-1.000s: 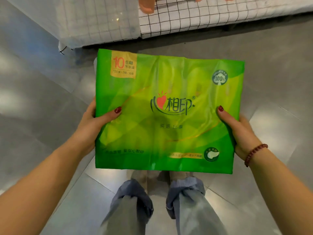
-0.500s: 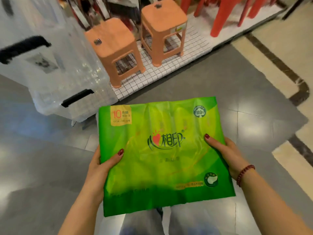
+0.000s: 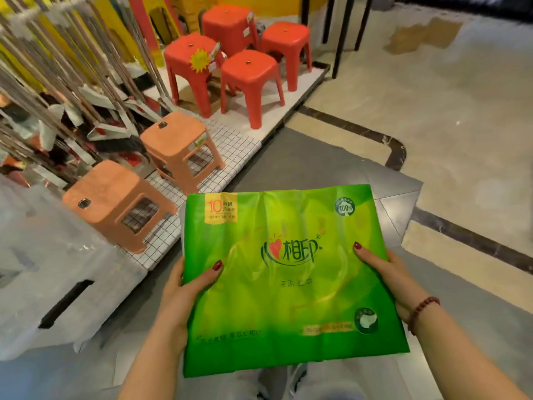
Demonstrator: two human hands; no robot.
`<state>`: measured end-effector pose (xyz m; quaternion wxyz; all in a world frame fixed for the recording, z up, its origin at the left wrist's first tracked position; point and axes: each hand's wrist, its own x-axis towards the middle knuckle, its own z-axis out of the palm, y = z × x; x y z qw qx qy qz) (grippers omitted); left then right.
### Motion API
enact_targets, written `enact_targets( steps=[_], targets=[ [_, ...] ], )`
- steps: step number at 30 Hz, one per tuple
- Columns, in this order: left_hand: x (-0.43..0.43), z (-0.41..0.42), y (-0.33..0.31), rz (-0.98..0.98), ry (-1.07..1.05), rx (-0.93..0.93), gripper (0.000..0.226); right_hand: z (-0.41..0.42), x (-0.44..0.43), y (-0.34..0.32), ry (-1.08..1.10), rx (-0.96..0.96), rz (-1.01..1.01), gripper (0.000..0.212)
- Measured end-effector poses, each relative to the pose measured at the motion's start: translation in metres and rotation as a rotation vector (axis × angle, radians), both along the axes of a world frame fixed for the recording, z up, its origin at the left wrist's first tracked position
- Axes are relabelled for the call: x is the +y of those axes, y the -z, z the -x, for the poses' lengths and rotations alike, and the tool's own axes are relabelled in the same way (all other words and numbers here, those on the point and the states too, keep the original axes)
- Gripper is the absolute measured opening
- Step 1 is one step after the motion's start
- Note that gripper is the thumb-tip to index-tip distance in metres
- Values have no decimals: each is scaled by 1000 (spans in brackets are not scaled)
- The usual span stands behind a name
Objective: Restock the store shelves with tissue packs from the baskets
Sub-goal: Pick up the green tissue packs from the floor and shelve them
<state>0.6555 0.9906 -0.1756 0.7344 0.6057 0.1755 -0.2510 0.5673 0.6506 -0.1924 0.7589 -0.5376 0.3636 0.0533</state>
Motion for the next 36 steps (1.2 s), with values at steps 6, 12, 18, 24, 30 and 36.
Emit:
enact_targets(
  steps=[6, 12, 18, 24, 30, 36],
  targets=[
    [-96, -31, -11, -13, 159, -51, 88, 24, -78, -3, 167, -29, -15, 67],
    [-189, -52, -17, -4, 413, -38, 73, 81, -125, -8, 427, -57, -27, 62],
    [-304, -65, -19, 12, 748, -36, 71, 149, -146, -12, 771, -74, 4, 60],
    [-428, -62, -27, 61, 1091, -56, 68, 192, -156, -24, 1113, -67, 97, 72],
    [-538, -35, -35, 58, 1431, -88, 87, 221, -143, -29, 1480, -54, 73, 59],
    [-607, 38, -32, 46, 1724, -60, 89, 262, -110, -31, 1803, -23, 108, 68]
  ],
)
